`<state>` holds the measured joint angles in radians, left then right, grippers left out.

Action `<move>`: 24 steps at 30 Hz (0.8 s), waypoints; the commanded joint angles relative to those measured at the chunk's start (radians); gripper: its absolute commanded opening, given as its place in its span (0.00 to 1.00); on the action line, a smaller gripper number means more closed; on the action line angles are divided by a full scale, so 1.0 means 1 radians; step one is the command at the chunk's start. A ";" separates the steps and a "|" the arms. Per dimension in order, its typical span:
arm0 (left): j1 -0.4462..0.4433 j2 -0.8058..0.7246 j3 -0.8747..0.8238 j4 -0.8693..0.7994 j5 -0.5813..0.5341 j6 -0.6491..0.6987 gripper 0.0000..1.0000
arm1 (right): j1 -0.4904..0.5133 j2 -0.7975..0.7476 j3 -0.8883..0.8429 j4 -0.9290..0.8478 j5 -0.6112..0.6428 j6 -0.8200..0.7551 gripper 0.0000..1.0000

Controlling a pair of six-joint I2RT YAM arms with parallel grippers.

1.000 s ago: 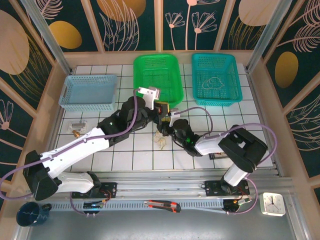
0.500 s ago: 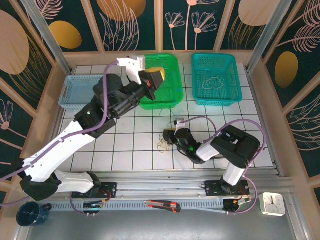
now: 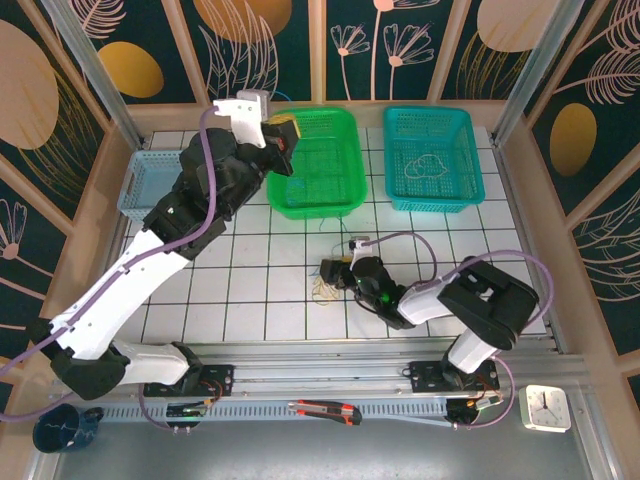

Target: Untangle the cables

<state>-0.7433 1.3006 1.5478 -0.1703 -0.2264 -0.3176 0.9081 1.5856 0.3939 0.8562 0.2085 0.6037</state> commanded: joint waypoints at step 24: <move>0.645 0.069 -0.290 0.146 0.021 -0.004 0.00 | -0.035 -0.342 0.181 -0.489 -0.070 -0.063 0.77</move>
<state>-0.1413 1.3529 1.2808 -0.0925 -0.1925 -0.3126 0.8848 1.2839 0.5381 0.4213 0.1558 0.5552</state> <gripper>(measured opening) 0.049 0.770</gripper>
